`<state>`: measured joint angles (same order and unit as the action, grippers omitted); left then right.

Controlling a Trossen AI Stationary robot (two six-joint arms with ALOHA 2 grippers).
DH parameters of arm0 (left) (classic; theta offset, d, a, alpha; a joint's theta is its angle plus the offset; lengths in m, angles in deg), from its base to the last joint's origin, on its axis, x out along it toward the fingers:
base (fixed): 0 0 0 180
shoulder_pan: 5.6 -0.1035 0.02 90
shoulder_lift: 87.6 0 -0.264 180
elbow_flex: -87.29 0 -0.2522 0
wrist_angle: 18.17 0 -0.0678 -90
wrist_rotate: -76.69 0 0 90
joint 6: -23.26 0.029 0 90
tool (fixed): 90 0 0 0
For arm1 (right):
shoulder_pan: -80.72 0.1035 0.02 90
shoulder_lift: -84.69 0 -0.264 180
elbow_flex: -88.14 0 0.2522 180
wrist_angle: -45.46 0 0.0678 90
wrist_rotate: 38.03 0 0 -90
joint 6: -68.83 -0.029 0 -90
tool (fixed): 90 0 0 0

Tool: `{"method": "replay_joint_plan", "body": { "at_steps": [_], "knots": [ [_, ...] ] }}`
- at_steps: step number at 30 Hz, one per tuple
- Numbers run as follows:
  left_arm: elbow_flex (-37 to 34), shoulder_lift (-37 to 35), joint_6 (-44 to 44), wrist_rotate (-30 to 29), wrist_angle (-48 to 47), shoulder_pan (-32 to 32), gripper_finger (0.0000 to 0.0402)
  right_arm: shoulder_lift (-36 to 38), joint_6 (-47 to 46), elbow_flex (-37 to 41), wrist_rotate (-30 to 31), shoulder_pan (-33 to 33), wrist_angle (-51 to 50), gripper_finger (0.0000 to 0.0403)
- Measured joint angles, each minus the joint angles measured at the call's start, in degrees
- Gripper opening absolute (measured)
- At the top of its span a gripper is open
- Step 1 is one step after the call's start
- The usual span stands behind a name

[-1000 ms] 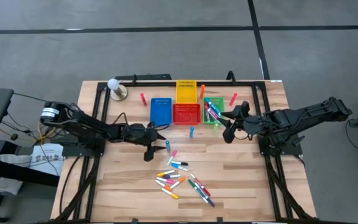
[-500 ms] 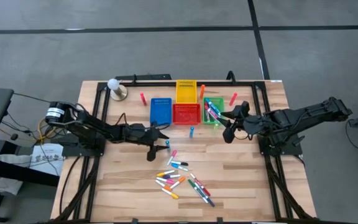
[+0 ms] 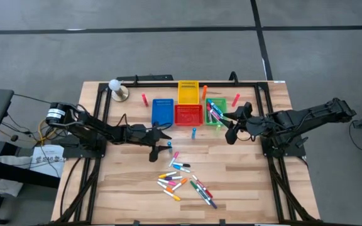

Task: Pick & Place Markers
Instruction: Put the left large light blue highlighter pen into the red bin

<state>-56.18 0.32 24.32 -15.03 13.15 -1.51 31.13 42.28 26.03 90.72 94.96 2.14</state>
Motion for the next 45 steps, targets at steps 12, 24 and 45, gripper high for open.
{"method": "replay_joint_plan", "body": {
  "at_steps": [12, 24, 45],
  "knots": [
    [0.0, 0.0, 0.0, 0.0, 0.0, 0.0, 0.0093, 0.0, 0.0, 0.0, 0.0, 0.0, 0.0, 0.0125],
    [0.0, -3.8, -0.1, -1.5, 0.4, 0.0, 0.008, 0.0, 0.0, 0.0, 0.0, 0.0, 0.0, 0.0125],
    [5.5, -17.7, 1.7, -1.4, 0.1, -13.7, 0.0073, 0.0, -2.0, 0.0, 0.0, 0.0, 0.0, 0.0125]
  ]
}}
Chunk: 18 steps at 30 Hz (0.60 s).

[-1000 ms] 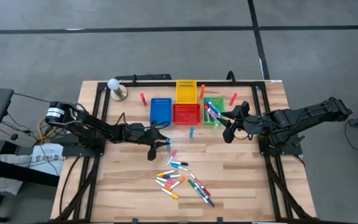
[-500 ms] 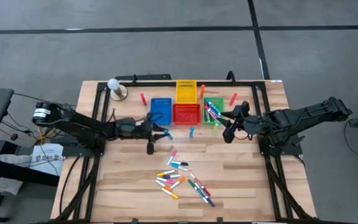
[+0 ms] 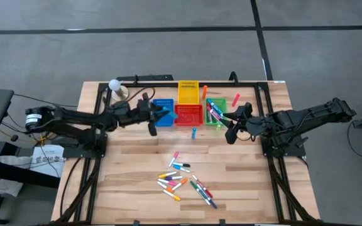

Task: Pick & Place Markers
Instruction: Put the left large light blue highlighter pen into the red bin

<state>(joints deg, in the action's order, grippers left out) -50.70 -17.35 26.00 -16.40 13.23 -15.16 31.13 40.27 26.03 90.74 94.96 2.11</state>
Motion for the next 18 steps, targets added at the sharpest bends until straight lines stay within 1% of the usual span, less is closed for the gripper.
{"method": "replay_joint_plan", "body": {
  "at_steps": [7, 11, 18],
  "knots": [
    [5.6, 8.4, 0.0, 3.8, -4.2, -4.8, 0.0073, 0.0, -3.2, 0.0, 0.0, 0.0, 0.0, 0.0125],
    [8.2, 12.9, 0.0, 7.0, -5.1, -6.1, 0.0074, 0.0, -5.2, 0.0, 0.0, 0.0, 0.0, 0.0125],
    [12.5, 17.2, 4.7, 7.5, -12.0, -7.6, 0.0074, 0.0, -7.6, 0.0, 0.2, 0.0, 0.0, 0.0125]
  ]
}}
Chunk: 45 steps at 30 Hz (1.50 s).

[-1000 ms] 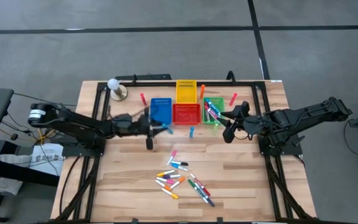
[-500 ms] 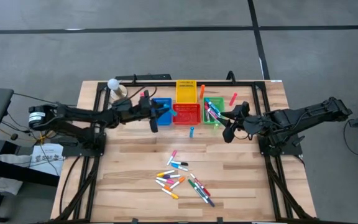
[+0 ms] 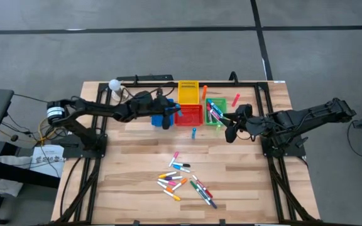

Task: Pick & Place Markers
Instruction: Put the left large light blue highlighter pen into the red bin

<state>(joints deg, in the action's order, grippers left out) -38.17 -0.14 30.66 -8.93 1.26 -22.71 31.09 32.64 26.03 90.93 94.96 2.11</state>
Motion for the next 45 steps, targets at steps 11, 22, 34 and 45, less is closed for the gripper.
{"method": "replay_joint_plan", "body": {
  "at_steps": [11, 22, 34, 45],
  "knots": [
    [3.4, 6.1, 1.0, 0.0, -3.0, 0.0, 0.0075, -0.1, 3.3, 0.0, 0.0, -0.5, -2.4, 0.0125],
    [6.2, 8.2, 0.9, -1.4, -10.3, 0.0, 0.0076, -0.1, 6.7, 0.0, 0.0, -0.5, -2.9, 0.0125],
    [8.1, 8.2, 0.9, -1.4, -12.7, 0.0, 0.0076, -0.1, 6.6, 0.0, 0.0, -2.4, -3.0, 0.0125],
    [8.1, 8.2, 0.7, -1.4, -13.7, 0.0, 0.0076, -0.1, 6.6, 0.0, -0.1, -2.4, -3.0, 0.0125]
  ]
}}
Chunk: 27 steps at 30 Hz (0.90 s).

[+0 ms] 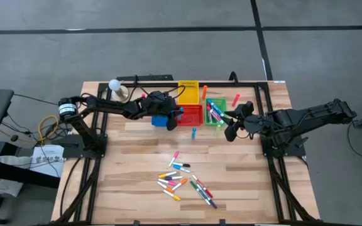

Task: Pick & Place Markers
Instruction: Put the left large light blue highlighter pen into the red bin

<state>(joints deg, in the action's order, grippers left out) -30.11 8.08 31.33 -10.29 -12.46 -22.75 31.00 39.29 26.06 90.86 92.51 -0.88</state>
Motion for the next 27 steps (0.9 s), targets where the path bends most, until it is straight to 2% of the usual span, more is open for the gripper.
{"method": "replay_joint_plan", "body": {
  "at_steps": [10, 21, 27],
  "knots": [
    [0.0, 0.0, -0.3, 3.0, -0.2, 0.0, 0.0082, 0.0, -0.4, 0.0, -0.1, 0.0, 0.0, 0.0125],
    [0.0, 0.0, -1.0, 3.1, -0.2, 0.0, 0.0153, 0.0, -1.9, 0.0, -0.1, 0.0, 0.0, 0.0125],
    [0.0, 0.0, -0.6, 1.3, -0.1, 0.0, 0.0173, 0.0, -2.0, 0.0, -0.1, 0.0, 0.0, 0.0125]
  ]
}}
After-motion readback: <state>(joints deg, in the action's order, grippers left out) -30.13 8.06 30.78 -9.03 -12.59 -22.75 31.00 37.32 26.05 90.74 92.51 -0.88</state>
